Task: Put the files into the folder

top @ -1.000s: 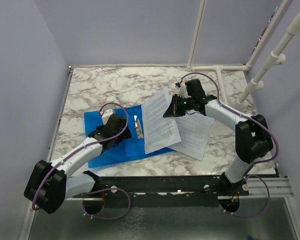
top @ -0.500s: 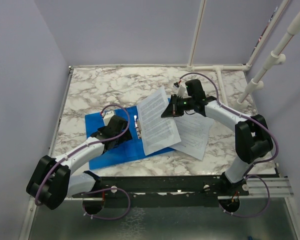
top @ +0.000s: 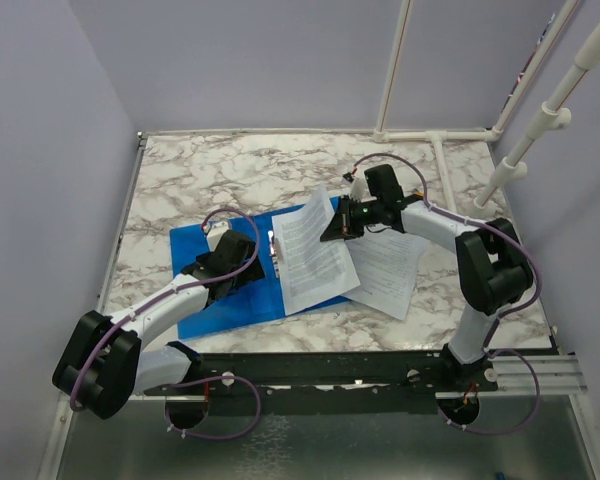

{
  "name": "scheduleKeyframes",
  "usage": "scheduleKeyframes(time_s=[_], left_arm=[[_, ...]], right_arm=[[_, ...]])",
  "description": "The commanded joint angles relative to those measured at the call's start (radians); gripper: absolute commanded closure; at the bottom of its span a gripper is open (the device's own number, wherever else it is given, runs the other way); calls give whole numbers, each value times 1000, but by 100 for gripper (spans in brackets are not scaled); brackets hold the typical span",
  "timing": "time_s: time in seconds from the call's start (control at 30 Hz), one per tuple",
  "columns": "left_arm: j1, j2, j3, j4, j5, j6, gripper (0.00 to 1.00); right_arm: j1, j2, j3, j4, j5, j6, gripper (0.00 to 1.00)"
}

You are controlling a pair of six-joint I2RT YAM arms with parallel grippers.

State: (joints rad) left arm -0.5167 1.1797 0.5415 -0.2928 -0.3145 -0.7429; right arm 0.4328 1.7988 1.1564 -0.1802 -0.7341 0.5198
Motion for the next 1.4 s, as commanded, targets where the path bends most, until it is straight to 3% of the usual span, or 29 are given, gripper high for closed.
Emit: scheduleKeyframes(time_s=[0.0, 0.5, 0.93, 1.37], left_arm=[[6, -8, -12, 9, 15, 7, 5], [6, -5, -5, 12, 14, 7, 5], [6, 17, 36, 26, 96, 28, 5], [-6, 91, 66, 93, 311, 14, 2]], right_arm=[[6, 23, 37, -2, -26, -20, 99], [6, 74, 56, -21, 12, -40, 99], [6, 111, 71, -28, 162, -12, 100], [6, 111, 15, 30, 172, 30, 99]])
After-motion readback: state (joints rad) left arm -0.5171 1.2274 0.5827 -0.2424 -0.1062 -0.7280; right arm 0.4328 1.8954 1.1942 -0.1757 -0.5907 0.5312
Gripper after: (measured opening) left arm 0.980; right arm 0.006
